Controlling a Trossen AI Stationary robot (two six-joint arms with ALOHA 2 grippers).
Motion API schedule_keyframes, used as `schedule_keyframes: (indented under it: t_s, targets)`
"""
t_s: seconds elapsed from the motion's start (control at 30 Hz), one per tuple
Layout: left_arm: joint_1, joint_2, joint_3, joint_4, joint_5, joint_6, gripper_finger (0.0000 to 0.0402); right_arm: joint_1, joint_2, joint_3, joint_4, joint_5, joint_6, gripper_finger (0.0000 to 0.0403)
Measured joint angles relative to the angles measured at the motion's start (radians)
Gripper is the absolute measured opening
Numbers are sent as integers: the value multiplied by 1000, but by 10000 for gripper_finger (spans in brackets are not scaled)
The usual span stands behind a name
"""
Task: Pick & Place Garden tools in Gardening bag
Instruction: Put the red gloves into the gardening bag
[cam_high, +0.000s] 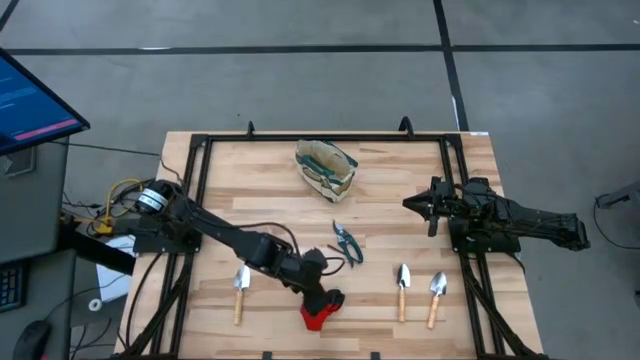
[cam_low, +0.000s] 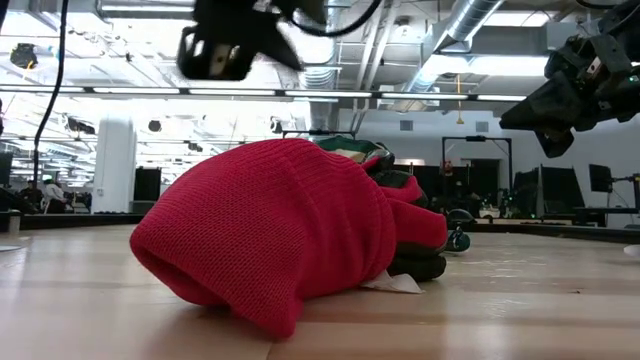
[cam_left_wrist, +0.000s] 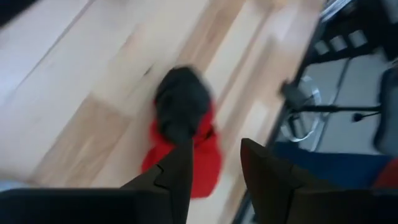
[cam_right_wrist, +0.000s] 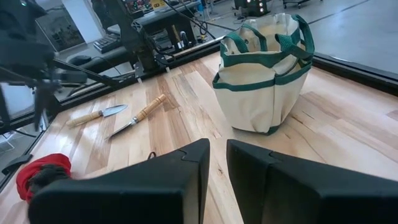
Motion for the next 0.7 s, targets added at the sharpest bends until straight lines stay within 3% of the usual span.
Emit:
schedule_keyframes:
  t_s: [0.27,0.4,0.5,0.7]
  targets:
    - [9,0,1,291,-78,-21,131,0,0,0,0,1,0,50]
    - [11,0,1,415,-89,25,131,0,0,0,0,1,0,50]
    - [18,0,1,459,-85,-26,134,0,0,0,0,1,0,50]
    - [-1,0,1,649,-82,-47,190,0,0,0,0,1,0,50]
